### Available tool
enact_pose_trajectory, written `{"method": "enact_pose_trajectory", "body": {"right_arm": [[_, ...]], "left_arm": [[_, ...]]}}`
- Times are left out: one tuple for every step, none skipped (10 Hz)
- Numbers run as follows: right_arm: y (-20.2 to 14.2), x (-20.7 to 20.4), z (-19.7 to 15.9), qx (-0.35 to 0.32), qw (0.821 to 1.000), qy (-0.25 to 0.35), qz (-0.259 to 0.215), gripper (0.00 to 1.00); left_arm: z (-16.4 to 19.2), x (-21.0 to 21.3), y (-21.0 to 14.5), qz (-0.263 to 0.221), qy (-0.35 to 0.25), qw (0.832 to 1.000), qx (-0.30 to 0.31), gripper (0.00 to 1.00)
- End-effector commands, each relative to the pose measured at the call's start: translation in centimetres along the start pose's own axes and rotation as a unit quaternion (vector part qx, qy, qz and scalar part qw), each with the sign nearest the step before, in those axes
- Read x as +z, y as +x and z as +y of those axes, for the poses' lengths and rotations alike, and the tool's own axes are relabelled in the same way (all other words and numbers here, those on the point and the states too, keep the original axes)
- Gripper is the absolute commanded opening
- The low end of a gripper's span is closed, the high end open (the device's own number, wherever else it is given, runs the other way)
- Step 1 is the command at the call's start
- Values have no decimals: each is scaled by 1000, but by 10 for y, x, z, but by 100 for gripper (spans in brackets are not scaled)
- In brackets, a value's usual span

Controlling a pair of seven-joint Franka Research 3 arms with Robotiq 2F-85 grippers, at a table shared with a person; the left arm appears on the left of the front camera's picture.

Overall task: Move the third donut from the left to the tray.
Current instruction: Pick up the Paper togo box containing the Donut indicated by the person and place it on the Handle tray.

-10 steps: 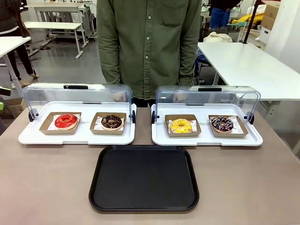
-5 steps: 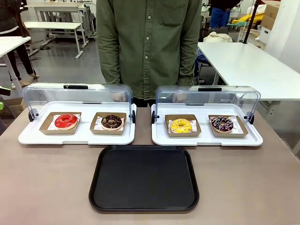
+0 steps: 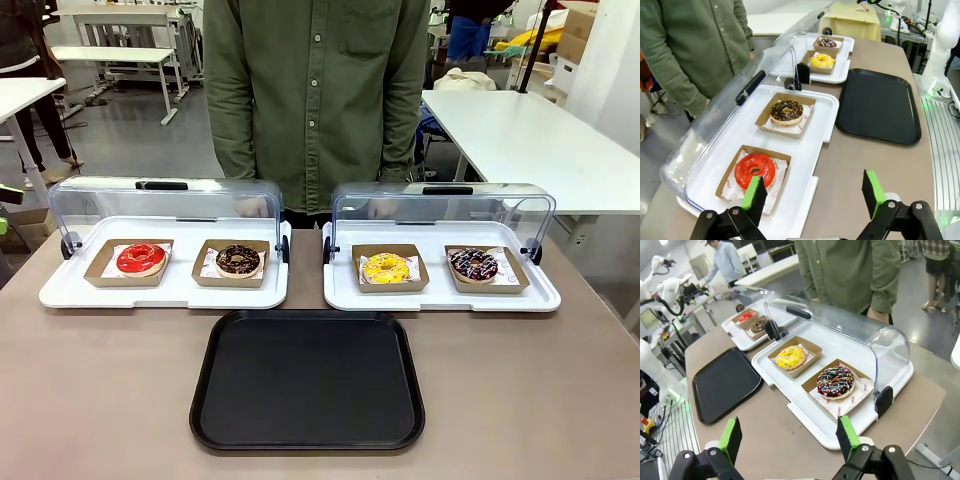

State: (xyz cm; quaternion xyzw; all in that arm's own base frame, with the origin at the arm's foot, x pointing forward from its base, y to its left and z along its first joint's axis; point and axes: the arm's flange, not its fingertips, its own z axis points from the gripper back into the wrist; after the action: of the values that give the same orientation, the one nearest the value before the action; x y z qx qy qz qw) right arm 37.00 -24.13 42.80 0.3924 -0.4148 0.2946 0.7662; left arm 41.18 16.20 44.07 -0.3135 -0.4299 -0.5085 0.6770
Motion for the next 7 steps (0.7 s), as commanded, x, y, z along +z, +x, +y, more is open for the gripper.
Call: {"method": "enact_pose_trajectory", "body": {"right_arm": [[-1, -1, 0, 13, 1000, 4, -10, 100], [-1, -1, 0, 13, 1000, 4, -10, 100], [-1, -1, 0, 13, 1000, 4, -10, 100], [-1, -1, 0, 13, 1000, 4, -10, 100], [-1, -1, 0, 13, 1000, 4, -10, 100], [-1, -1, 0, 13, 1000, 4, -10, 100], [-1, -1, 0, 13, 1000, 4, -10, 100]], "left_arm": [[1, 2, 2, -5, -3, 1000, -2, 100], [1, 2, 2, -5, -3, 1000, -2, 100], [1, 2, 2, -5, -3, 1000, -2, 100], [1, 2, 2, -5, -3, 1000, -2, 100], [1, 2, 2, -5, -3, 1000, -2, 100], [1, 2, 2, -5, -3, 1000, -2, 100], [1, 2, 2, -5, -3, 1000, -2, 100]]}}
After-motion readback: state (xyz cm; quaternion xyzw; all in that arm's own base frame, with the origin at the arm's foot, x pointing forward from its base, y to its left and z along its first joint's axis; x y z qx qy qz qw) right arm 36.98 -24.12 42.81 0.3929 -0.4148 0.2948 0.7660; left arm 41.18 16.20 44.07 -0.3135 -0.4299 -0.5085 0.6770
